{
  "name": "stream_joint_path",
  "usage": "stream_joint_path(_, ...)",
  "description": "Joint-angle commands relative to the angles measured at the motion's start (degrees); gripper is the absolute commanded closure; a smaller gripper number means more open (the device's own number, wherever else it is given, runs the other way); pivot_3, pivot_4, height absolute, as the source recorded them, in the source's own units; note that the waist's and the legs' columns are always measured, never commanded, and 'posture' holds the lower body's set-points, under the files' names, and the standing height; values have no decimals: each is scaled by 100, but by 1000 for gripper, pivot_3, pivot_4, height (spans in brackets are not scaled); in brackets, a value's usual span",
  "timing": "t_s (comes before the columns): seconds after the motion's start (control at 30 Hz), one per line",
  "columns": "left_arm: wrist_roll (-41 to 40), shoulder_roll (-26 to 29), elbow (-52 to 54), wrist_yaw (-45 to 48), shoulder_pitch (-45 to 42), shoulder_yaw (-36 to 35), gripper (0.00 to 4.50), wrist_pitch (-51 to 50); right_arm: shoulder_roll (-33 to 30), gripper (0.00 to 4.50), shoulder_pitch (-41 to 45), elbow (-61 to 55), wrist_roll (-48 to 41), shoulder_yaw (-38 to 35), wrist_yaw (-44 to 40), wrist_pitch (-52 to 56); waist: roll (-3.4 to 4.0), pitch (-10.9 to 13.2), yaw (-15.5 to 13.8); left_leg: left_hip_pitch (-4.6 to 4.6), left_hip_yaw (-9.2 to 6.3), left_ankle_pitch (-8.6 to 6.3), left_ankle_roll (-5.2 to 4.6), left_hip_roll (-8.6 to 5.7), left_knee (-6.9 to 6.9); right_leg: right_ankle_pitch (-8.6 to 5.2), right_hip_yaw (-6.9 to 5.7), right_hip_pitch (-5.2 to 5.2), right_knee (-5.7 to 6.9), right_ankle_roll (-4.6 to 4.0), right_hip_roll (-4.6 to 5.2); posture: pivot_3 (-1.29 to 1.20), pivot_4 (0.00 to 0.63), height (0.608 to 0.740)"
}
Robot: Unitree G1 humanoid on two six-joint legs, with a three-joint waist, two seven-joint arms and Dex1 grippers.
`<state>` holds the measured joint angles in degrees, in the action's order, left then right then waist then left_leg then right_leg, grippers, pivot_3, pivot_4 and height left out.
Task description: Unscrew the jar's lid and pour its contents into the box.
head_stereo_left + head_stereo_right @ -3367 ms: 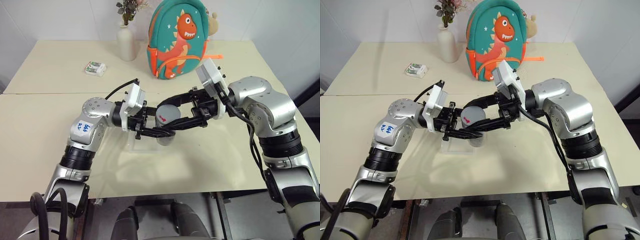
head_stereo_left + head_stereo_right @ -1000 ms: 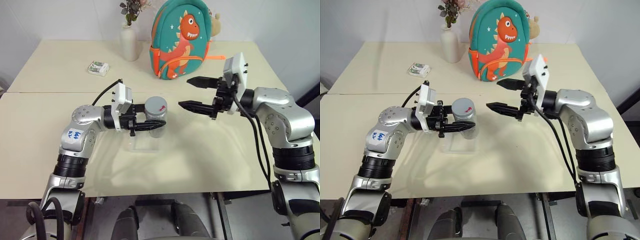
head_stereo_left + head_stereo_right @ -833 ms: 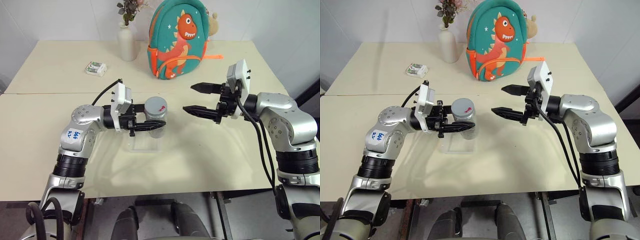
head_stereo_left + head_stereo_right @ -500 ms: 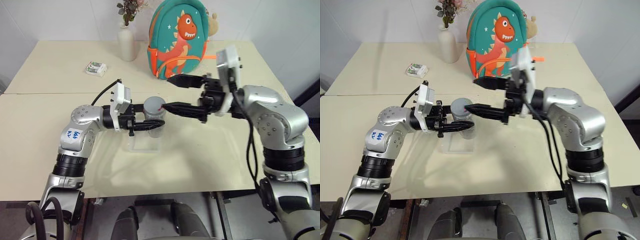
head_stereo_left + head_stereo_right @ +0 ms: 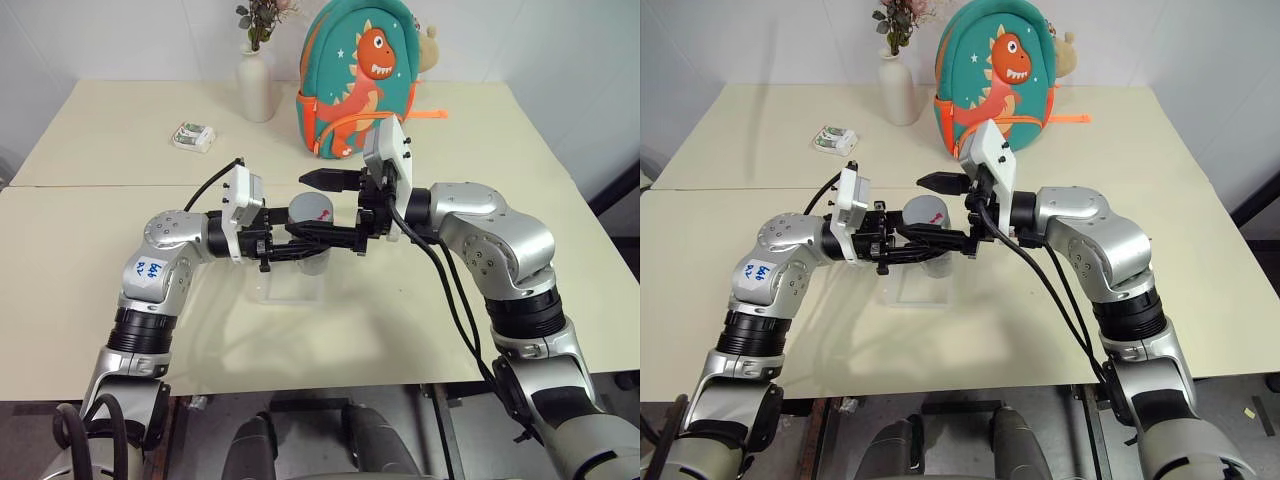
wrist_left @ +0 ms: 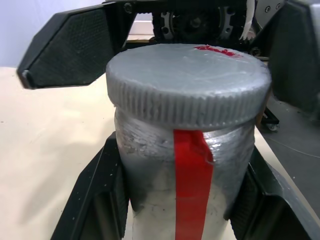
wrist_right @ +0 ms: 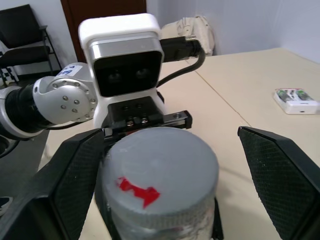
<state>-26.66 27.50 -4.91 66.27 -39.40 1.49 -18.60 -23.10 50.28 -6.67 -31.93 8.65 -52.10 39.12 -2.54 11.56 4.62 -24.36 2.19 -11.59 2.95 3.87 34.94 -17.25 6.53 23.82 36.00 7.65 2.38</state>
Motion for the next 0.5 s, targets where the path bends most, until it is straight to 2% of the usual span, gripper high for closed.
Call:
stream_joint_path(0.03,-80,-11,227,-3,-6,-40,2422,45,-24,22,132,16,35,-155,-59,-171,0,0,3,0,0,0,0,0,0,0,0,0,1,0,0,0,150,740)
stream_joint_path(0.3,-90,7,178,-1,-40,-28,2422,62,-235,22,366,753,277,-361,-307,-660,0,0,0,0,0,0,0,0,2,1,0,0,1,2,0,0,150,740)
stream_joint_path(0.5,-84,10,152,-3,-64,-6,2422,56,-644,22,357,944,278,-479,-711,-789,0,0,-12,0,1,0,0,0,1,1,0,0,-1,2,0,0,150,740)
